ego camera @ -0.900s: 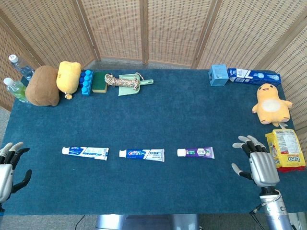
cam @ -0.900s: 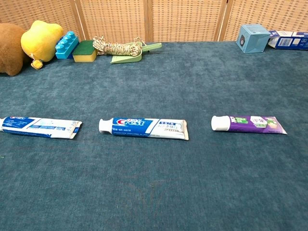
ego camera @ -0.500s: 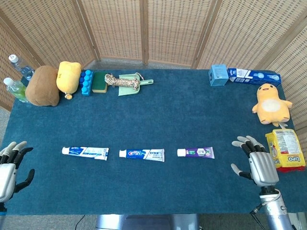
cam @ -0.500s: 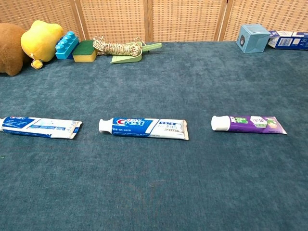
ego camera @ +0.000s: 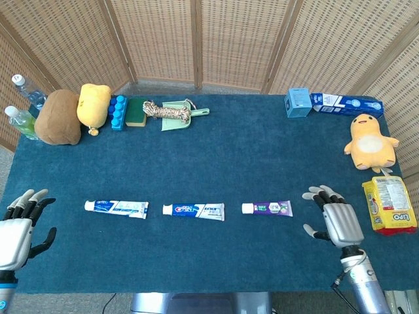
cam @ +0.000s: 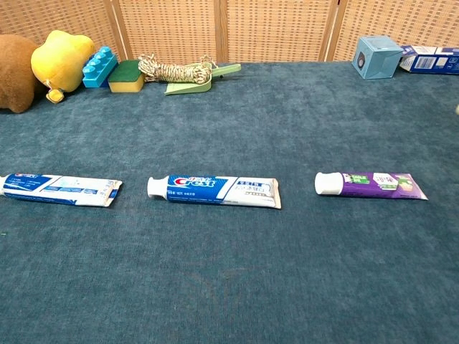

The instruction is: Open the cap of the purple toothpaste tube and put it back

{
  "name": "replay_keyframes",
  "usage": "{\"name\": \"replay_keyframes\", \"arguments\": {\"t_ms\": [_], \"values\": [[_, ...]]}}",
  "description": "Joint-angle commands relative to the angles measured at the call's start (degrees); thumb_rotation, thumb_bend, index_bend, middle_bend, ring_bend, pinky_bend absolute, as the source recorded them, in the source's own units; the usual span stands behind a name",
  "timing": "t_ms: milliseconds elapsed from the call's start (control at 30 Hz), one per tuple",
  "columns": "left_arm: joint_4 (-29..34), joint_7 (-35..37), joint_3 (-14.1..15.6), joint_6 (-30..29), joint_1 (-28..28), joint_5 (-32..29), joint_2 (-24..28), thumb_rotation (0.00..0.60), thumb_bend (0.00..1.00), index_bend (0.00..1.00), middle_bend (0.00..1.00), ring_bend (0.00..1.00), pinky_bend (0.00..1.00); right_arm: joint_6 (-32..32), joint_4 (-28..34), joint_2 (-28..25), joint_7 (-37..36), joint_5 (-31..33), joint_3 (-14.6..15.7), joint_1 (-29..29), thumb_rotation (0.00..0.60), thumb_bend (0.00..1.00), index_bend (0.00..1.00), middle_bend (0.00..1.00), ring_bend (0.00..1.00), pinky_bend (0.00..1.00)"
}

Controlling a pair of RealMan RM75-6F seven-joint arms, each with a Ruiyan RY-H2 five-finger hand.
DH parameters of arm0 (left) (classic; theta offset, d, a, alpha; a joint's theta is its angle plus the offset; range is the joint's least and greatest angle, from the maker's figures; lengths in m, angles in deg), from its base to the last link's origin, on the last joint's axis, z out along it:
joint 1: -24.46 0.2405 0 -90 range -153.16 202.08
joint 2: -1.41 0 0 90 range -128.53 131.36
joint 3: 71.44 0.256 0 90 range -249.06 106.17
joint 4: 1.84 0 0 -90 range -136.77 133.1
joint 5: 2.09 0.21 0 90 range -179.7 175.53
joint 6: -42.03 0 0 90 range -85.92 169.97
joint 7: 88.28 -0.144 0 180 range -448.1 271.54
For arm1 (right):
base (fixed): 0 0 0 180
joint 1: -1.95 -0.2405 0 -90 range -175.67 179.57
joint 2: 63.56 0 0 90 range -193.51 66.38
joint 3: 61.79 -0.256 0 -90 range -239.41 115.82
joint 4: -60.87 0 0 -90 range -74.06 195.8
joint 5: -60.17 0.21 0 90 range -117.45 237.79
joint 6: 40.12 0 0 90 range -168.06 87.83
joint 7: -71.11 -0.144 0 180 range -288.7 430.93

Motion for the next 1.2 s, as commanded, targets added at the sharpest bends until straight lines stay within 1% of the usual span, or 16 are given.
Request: {"name": "replay_keyframes", "arguments": {"t_ms": [33, 167, 367, 467, 633, 867, 1200], "values": [[-0.1, -0.1, -0.3, 0.4, -0.4, -0.4, -0.1, 0.6, 0.36, 0.21, 0.16, 0.07, 0.11, 2.1, -0.3, 2.3, 4.5, 2.9, -1.0, -2.2, 0.599, 0.21, 0.29, 0.23, 0.12, 0.23], [-0.2, -0.2, -0.6, 0.8, -0.8, -0.7, -0.1, 0.6, 0.36, 0.21, 0.15, 0.07, 0.11, 3.7, -1.2, 5.0, 9.5, 5.7, -1.5, -4.1, 0.597, 0.2, 0.3, 0.22, 0.11, 0.23], [-0.6, 0.1, -0.6, 1.1, -1.0, -1.2, -0.2, 0.6, 0.36, 0.21, 0.14, 0.07, 0.11, 5.5, -3.0, 8.4, 14.3, 9.1, -2.2, -6.7, 0.553, 0.21, 0.3, 0.22, 0.1, 0.23], [-0.8, 0.3, -0.7, 1.0, -1.1, -1.4, 0.0, 0.6, 0.36, 0.21, 0.14, 0.07, 0.11, 5.9, -4.0, 10.0, 16.5, 10.9, -2.3, -7.7, 0.53, 0.2, 0.32, 0.22, 0.11, 0.23], [-1.1, 0.8, -0.7, 2.0, -1.7, -1.6, -0.5, 0.6, 0.36, 0.2, 0.14, 0.07, 0.11, 7.5, -6.3, 12.8, 20.7, 15.1, -2.5, -9.8, 0.527, 0.2, 0.34, 0.22, 0.11, 0.24], [-1.6, 1.1, -0.9, 2.3, -2.1, -1.8, -0.8, 0.6, 0.36, 0.2, 0.14, 0.07, 0.11, 8.2, -8.3, 15.0, 23.5, 18.7, -3.0, -11.9, 0.525, 0.2, 0.34, 0.22, 0.11, 0.24], [-2.3, 1.9, -0.8, 2.1, -2.1, -2.1, -0.8, 0.6, 0.36, 0.2, 0.14, 0.07, 0.11, 9.2, -10.9, 16.4, 24.1, 21.2, -3.1, -14.0, 0.526, 0.22, 0.36, 0.22, 0.11, 0.24]]}}
